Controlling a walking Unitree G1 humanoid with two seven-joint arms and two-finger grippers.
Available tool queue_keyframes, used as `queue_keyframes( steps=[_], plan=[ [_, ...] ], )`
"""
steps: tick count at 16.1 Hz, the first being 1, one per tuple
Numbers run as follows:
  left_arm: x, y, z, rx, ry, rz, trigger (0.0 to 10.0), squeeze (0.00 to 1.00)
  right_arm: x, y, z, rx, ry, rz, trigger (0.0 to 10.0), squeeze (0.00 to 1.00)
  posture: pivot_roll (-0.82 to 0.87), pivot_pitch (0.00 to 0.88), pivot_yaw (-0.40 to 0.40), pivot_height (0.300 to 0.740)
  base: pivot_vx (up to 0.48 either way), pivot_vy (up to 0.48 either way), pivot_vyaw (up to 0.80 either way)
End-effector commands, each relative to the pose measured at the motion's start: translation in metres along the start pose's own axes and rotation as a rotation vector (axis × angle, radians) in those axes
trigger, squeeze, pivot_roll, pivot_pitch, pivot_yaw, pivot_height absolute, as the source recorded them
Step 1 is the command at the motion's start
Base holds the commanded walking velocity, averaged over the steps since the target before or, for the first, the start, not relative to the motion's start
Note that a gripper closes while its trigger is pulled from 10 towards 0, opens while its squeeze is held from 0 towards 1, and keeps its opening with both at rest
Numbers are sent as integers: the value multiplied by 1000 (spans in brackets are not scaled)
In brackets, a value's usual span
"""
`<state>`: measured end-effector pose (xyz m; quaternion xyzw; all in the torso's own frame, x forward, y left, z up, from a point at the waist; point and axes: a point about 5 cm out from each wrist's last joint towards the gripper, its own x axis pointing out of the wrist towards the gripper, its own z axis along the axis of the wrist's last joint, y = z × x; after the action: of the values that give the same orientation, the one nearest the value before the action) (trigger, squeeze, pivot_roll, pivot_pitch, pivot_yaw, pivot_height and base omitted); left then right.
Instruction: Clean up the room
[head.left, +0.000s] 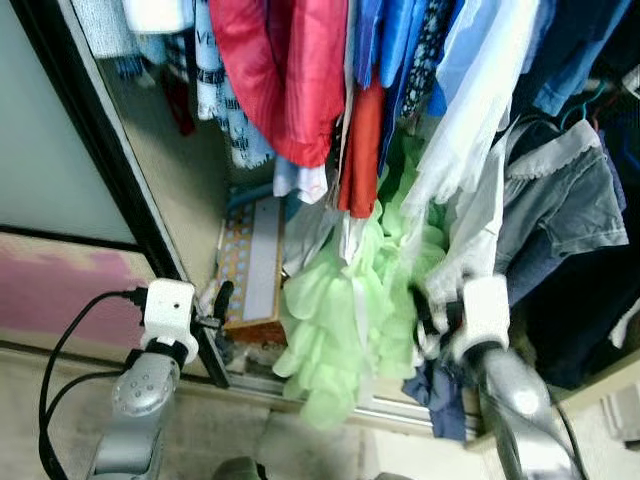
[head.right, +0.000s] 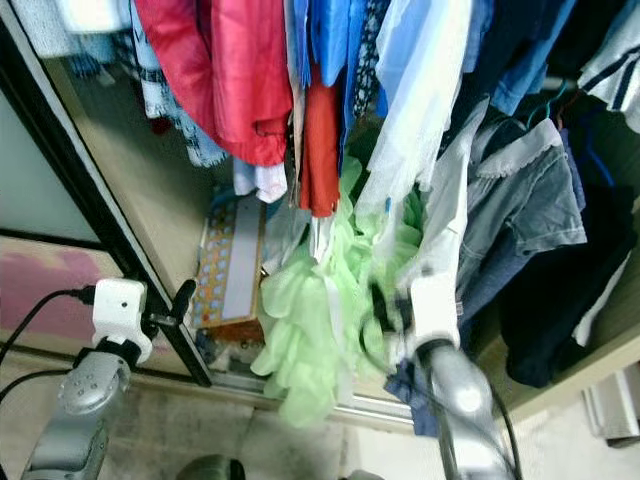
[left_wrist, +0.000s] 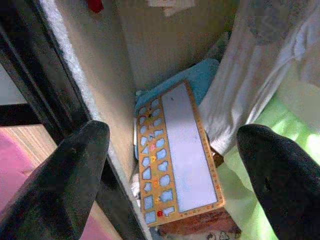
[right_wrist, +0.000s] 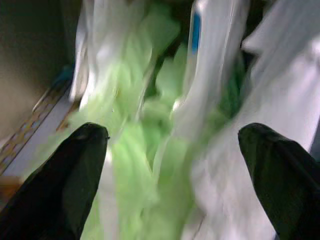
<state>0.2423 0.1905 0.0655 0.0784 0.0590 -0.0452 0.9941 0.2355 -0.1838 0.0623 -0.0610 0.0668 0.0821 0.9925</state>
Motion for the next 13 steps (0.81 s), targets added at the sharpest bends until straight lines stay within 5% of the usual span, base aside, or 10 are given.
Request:
queue_keyframes(
  steps=[1,2,5,9,13],
  plan=[
    [-1,-1,4,16,-26,-14,10000,0,1,-2,9,10,-52,-10,10000,0,8,0,-4,740,0,0,0],
    [-1,4,11,4,-87,36,10000,0,1,-6,16,-94,-131,-56,10000,0,40,0,-31,740,0,0,0],
    [-12,6,17,20,-118,69,10000,0,-3,-12,24,-16,-155,-157,10000,0,33,0,-50,740,0,0,0],
    [-59,12,-2,28,7,93,10000,0,-29,2,20,23,-135,-132,10000,0,23,88,-70,740,0,0,0],
    [-54,16,10,119,-45,38,10000,0,-38,6,15,34,-116,-142,10000,0,1,119,-26,740,0,0,0]
  ],
)
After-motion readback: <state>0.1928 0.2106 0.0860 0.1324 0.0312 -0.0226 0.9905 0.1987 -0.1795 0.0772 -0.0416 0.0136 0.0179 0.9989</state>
